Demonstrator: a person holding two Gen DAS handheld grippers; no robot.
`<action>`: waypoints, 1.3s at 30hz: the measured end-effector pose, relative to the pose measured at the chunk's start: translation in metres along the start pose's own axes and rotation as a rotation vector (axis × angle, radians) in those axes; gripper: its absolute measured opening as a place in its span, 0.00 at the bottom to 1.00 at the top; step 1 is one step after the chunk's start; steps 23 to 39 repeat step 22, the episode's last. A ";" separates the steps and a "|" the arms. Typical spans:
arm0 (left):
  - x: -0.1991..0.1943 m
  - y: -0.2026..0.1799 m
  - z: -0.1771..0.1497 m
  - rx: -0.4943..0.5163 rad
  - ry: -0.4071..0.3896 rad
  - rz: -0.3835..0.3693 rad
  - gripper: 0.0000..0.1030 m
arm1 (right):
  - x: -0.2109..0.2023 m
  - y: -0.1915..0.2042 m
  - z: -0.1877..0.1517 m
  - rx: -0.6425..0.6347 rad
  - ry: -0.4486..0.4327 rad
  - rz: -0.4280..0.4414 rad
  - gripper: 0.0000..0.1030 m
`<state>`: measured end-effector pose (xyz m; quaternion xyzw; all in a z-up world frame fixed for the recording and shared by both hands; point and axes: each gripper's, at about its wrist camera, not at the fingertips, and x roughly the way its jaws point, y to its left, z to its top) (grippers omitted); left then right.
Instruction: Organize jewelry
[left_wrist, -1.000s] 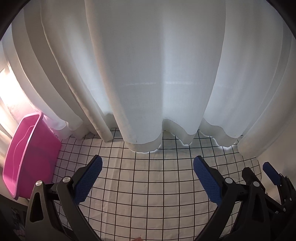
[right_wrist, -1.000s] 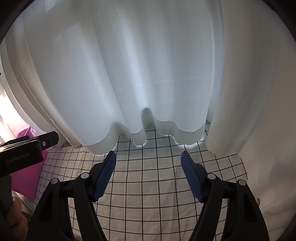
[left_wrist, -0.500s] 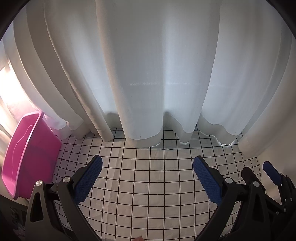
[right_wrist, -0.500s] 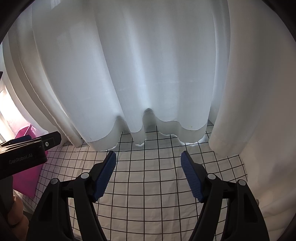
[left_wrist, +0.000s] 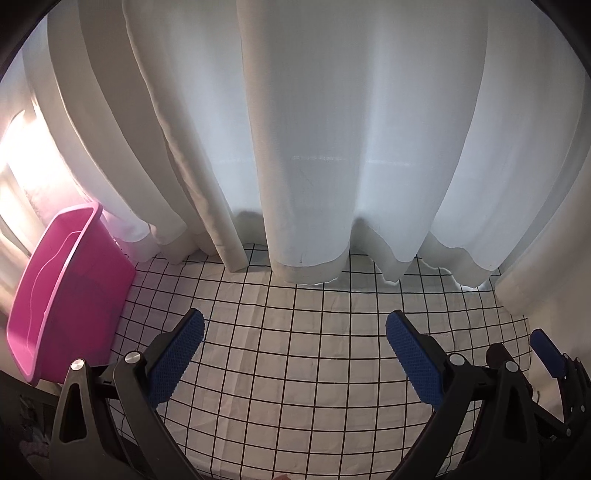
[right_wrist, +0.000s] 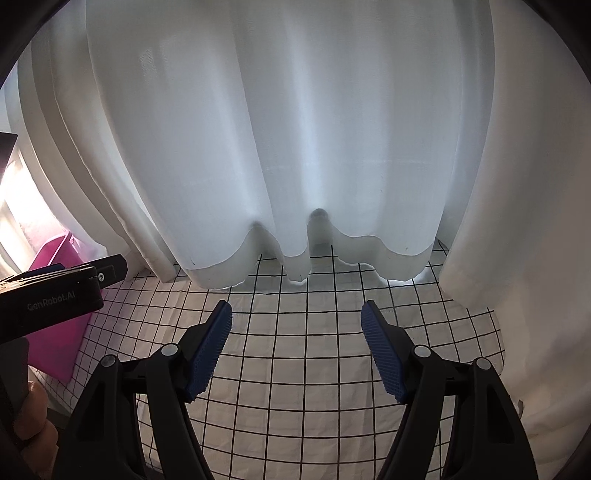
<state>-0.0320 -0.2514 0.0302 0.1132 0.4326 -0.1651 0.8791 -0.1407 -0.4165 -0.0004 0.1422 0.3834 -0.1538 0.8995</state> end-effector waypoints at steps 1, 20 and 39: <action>0.002 0.005 0.000 -0.007 0.002 0.009 0.94 | 0.002 0.005 0.000 -0.010 0.004 0.006 0.67; 0.004 0.061 -0.001 -0.057 -0.011 0.023 0.94 | 0.020 0.070 0.001 -0.119 0.024 0.070 0.67; 0.005 0.067 -0.001 -0.069 -0.005 0.019 0.94 | 0.020 0.075 0.002 -0.126 0.024 0.070 0.67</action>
